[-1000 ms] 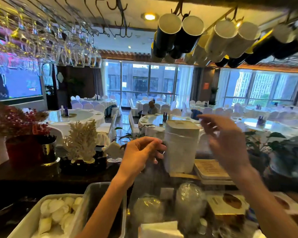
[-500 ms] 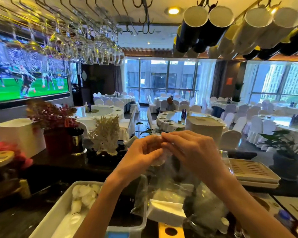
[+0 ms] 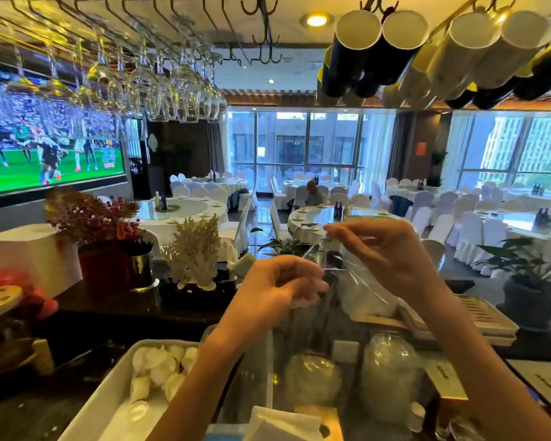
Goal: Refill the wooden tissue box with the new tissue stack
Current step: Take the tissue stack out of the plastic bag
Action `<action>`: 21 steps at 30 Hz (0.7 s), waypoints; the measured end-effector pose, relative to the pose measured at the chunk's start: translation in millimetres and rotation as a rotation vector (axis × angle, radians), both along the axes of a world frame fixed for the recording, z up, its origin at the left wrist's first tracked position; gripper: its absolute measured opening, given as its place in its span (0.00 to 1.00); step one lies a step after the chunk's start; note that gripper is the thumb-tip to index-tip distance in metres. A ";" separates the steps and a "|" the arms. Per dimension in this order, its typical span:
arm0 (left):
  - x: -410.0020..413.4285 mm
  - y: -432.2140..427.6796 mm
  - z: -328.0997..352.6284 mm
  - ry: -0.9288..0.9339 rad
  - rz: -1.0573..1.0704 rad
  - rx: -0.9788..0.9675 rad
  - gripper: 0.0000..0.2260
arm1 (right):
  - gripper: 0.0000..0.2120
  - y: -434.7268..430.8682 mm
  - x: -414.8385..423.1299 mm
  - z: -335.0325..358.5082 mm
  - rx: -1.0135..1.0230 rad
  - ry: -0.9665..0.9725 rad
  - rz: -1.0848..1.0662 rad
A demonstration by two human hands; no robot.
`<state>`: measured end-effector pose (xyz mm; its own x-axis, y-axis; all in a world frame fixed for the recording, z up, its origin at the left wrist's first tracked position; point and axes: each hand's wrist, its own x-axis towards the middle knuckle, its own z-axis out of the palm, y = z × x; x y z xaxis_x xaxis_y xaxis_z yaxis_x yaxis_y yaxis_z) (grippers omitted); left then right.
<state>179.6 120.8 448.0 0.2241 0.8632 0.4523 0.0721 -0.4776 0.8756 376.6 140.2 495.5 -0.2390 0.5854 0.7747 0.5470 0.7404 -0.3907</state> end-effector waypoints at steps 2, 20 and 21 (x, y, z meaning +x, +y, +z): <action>1.7 2.7 2.3 -0.056 -0.005 0.003 0.08 | 0.26 -2.3 19.9 -0.8 -0.166 -0.053 0.064; -35.6 53.4 3.2 0.860 0.666 1.169 0.21 | 0.47 -2.8 12.3 -71.0 -0.380 0.590 0.211; -37.8 56.5 6.7 0.895 0.651 1.188 0.17 | 0.48 -2.9 11.8 -68.1 -0.376 0.568 0.230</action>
